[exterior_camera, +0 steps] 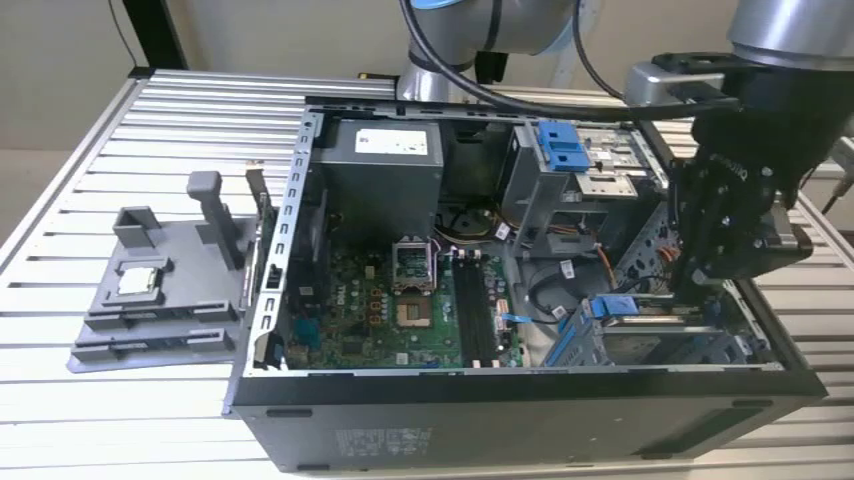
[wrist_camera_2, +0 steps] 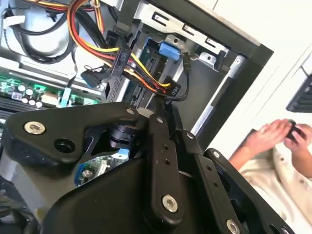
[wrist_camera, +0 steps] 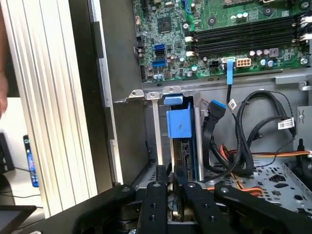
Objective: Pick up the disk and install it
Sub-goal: 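Insert the first disk wire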
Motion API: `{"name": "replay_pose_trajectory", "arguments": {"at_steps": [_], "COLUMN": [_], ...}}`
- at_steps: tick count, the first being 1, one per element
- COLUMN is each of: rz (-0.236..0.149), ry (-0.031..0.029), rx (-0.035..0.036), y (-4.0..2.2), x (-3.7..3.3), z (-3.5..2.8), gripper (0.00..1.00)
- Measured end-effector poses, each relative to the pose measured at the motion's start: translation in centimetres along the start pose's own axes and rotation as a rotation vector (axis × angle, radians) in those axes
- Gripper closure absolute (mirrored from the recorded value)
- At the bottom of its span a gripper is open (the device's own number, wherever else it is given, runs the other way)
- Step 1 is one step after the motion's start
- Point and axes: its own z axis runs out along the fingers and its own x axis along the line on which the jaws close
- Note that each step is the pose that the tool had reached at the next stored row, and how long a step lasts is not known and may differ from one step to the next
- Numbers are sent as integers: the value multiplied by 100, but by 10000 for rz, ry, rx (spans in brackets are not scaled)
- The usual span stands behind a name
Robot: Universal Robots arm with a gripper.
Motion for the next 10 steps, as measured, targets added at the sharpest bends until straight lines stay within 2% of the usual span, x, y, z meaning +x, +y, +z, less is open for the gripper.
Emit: {"name": "replay_pose_trajectory", "arguments": {"at_steps": [2, 3, 5, 8, 10], "rz": [-6, -8, -12, -17, -19], "ry": [212, 279, 406, 598, 663], "rx": [33, 45, 68, 101, 115], "y": [9, 14, 23, 31, 34], "x": [-82, -125, -203, -274, -288], "z": [-14, -20, -27, -19, 9], "gripper": [0, 0, 0, 0, 0]}}
